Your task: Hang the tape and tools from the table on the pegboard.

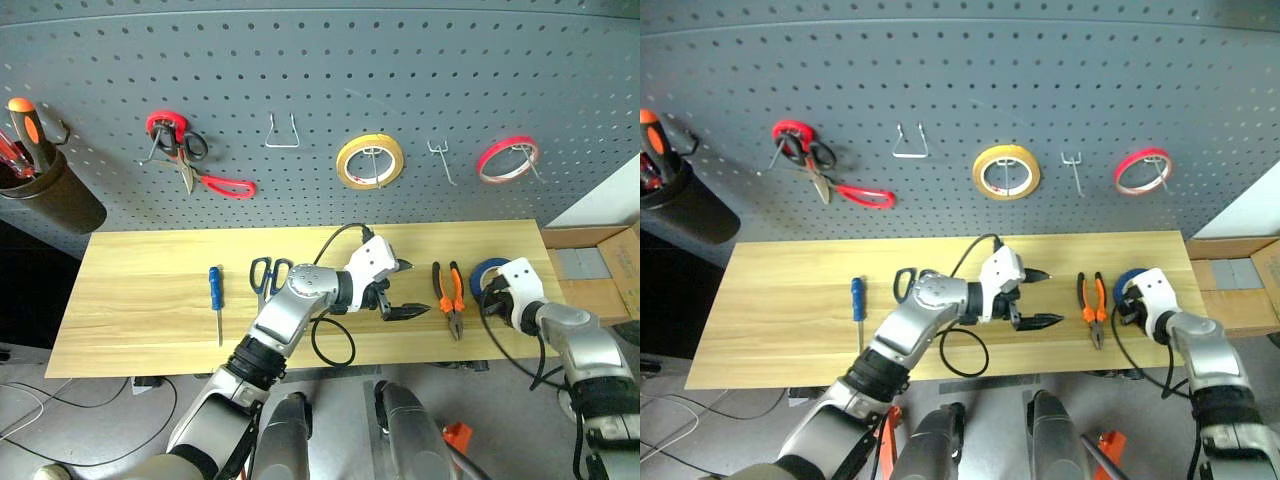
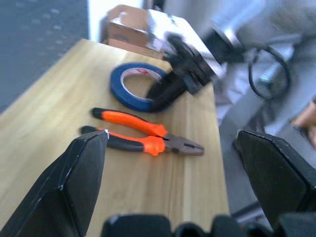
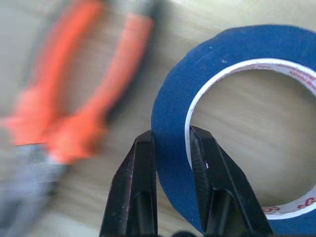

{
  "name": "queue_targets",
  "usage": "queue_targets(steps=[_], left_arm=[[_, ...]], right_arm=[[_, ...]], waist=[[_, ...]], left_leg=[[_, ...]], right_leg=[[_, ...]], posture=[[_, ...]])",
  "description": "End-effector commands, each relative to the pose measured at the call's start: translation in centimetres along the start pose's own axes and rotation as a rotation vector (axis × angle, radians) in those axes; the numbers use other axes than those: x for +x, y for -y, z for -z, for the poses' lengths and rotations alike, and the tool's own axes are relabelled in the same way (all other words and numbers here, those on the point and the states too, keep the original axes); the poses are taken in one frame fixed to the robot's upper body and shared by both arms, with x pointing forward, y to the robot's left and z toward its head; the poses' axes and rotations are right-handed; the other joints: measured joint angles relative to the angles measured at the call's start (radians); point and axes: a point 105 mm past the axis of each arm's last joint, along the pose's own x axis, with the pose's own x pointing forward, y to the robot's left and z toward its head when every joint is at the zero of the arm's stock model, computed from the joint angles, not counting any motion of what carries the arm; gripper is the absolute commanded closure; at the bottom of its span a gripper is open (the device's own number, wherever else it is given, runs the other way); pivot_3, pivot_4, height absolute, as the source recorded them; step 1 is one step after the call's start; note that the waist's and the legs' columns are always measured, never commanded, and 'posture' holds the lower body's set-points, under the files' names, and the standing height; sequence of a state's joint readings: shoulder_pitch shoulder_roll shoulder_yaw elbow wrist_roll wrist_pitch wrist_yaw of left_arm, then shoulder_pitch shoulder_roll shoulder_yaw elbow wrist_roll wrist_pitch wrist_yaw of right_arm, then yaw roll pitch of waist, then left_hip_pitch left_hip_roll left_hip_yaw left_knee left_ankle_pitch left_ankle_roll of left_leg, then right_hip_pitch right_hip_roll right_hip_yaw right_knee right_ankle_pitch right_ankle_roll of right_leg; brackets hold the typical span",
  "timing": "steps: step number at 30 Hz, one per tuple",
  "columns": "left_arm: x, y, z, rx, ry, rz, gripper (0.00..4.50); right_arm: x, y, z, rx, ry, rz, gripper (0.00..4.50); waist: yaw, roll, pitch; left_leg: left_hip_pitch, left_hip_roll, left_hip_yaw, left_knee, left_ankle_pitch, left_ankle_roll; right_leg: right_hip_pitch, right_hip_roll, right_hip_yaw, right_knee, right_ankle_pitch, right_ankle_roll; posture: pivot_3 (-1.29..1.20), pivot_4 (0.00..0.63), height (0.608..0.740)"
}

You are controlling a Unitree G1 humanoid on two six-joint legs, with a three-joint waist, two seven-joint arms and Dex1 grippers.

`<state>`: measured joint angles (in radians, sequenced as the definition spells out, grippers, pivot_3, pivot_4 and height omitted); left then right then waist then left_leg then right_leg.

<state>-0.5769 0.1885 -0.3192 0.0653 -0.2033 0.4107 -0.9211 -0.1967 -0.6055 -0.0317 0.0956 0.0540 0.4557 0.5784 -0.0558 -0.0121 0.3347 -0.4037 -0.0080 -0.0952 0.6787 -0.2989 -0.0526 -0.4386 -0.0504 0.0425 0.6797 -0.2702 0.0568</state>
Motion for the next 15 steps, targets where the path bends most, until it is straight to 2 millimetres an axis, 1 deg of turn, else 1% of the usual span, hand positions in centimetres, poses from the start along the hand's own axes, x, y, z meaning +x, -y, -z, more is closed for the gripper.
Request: queue_targets(steps=[1, 4, 6, 8, 10, 12, 14, 15], left_arm=[[-2.5, 0.3, -2.5, -0.062, 0.113, -0.058, 0.0], [-4.5, 0.9, -2.9, -0.128, 0.135, -0.109, 0.0], [-5.9, 1.3, -3.2, -0.175, 0.15, -0.148, 0.0], [-7.3, 1.8, -3.3, -0.215, 0.156, -0.184, 0.0], [-8.7, 2.3, -3.3, -0.243, 0.143, -0.207, 0.0], [-9.7, 2.4, -3.3, -0.261, 0.129, -0.23, 0.0], [-10.2, 1.7, -3.7, -0.263, 0.137, -0.272, 0.0], [-10.3, 1.2, -3.9, -0.259, 0.144, -0.295, 0.0]], right_arm=[[-2.8, -1.8, -3.8, -0.181, 0.168, 0.043, 4.1], [-4.5, -3.4, -4.7, -0.317, 0.236, 0.085, 4.1], [-5.6, -4.3, -5.2, -0.4, 0.283, 0.122, 4.1], [-6.4, -5.1, -5.5, -0.479, 0.328, 0.152, 4.1], [-7.2, -5.9, -6.1, -0.595, 0.397, 0.182, 4.1], [-7.4, -6.7, -6.8, -0.685, 0.469, 0.188, 4.1], [-7.0, -7.3, -7.7, -0.742, 0.54, 0.18, 4.1], [-6.6, -7.4, -8.2, -0.753, 0.572, 0.176, 4.1]], waist=[[0.0, 0.004, -0.025], [0.002, 0.002, -0.058], [0.005, 0.001, -0.077], [0.005, 0.002, -0.095], [0.004, 0.001, -0.112], [0.001, 0.0, -0.125], [0.0, -0.004, -0.139], [0.0, -0.007, -0.145]], left_leg=[[-0.003, 0.0, 0.001, 0.0, 0.0, 0.0], [-0.003, -0.001, 0.002, 0.0, 0.0, 0.0], [-0.002, -0.002, 0.002, 0.0, 0.0, 0.0], [0.006, -0.002, 0.001, 0.0, 0.0, 0.0], [0.014, -0.002, 0.0, 0.0, 0.0, 0.0], [0.024, -0.004, 0.001, -0.001, 0.0, 0.0], [0.032, -0.007, 0.001, -0.001, 0.0, 0.0], [0.033, -0.007, 0.001, -0.001, 0.0, 0.001]], right_leg=[[-0.003, -0.001, 0.0, 0.0, 0.0, 0.0], [-0.003, -0.002, 0.0, -0.001, 0.0, 0.001], [-0.001, -0.003, 0.0, -0.002, 0.0, 0.002], [0.009, -0.002, -0.001, -0.003, 0.0, 0.002], [0.018, -0.002, -0.001, -0.004, -0.001, 0.003], [0.026, -0.001, 0.0, -0.005, -0.001, 0.004], [0.035, 0.0, 0.0, -0.007, -0.002, 0.006], [0.036, 0.0, 0.0, -0.007, -0.002, 0.006]], posture=[[-0.08, 0.171, 0.74], [-0.08, 0.133, 0.74], [-0.09, 0.122, 0.74], [-0.08, 0.103, 0.74], [-0.08, 0.093, 0.74], [-0.07, 0.08, 0.74], [-0.06, 0.073, 0.74], [-0.06, 0.072, 0.74]])
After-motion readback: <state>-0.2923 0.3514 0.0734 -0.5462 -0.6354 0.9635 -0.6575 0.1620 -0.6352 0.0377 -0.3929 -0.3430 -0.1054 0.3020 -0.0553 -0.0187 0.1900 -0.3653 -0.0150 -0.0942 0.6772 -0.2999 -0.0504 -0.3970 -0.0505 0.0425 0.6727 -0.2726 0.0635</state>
